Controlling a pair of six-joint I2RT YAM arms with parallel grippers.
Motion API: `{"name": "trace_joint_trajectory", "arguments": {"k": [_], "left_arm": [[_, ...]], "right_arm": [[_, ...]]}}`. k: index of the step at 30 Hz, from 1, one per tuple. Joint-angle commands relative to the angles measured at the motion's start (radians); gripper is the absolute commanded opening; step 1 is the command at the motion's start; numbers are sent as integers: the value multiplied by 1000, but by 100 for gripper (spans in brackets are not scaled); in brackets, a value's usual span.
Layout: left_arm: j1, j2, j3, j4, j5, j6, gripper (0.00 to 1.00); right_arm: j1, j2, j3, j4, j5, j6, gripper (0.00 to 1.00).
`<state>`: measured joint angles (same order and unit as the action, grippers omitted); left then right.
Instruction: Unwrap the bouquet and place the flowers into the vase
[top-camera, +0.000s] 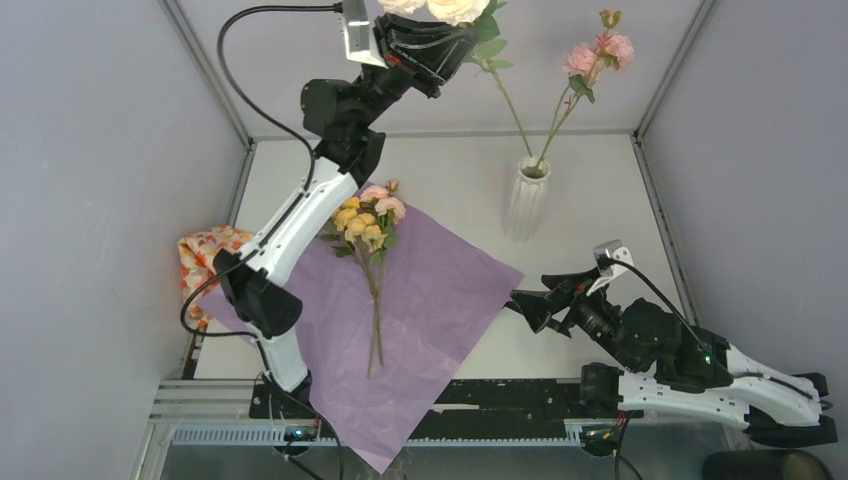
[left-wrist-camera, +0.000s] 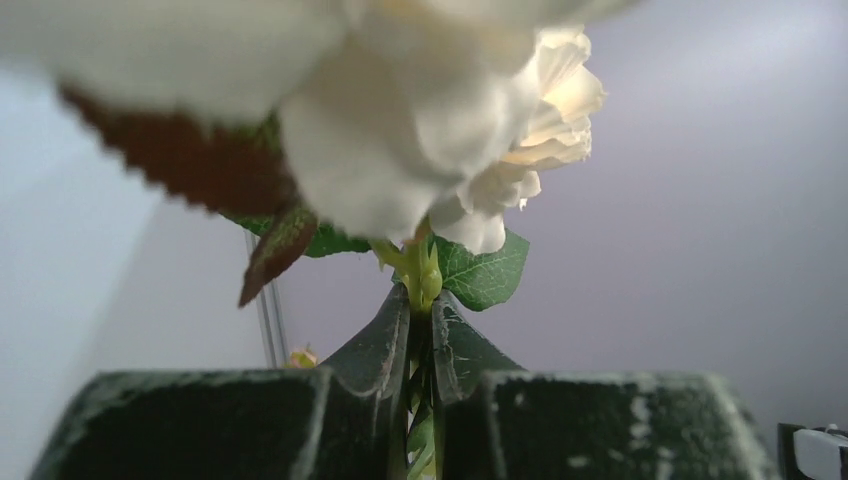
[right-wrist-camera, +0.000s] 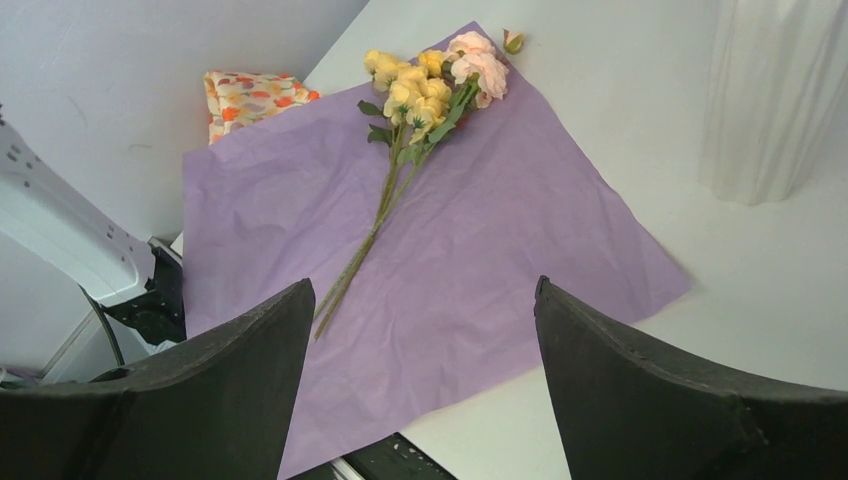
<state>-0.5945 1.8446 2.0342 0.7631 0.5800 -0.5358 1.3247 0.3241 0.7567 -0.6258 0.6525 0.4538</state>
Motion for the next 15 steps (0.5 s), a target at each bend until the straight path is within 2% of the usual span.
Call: {"name": "trace_joint_trajectory", "arguments": {"k": [1, 15], "left_arm": [[-9, -68, -44, -57, -10, 140, 2], [-8, 18, -40, 9, 15, 63, 2]], "right_arm": [[4, 24, 41, 57, -14, -14, 89], [3, 40, 59, 49, -7, -28, 89]]}}
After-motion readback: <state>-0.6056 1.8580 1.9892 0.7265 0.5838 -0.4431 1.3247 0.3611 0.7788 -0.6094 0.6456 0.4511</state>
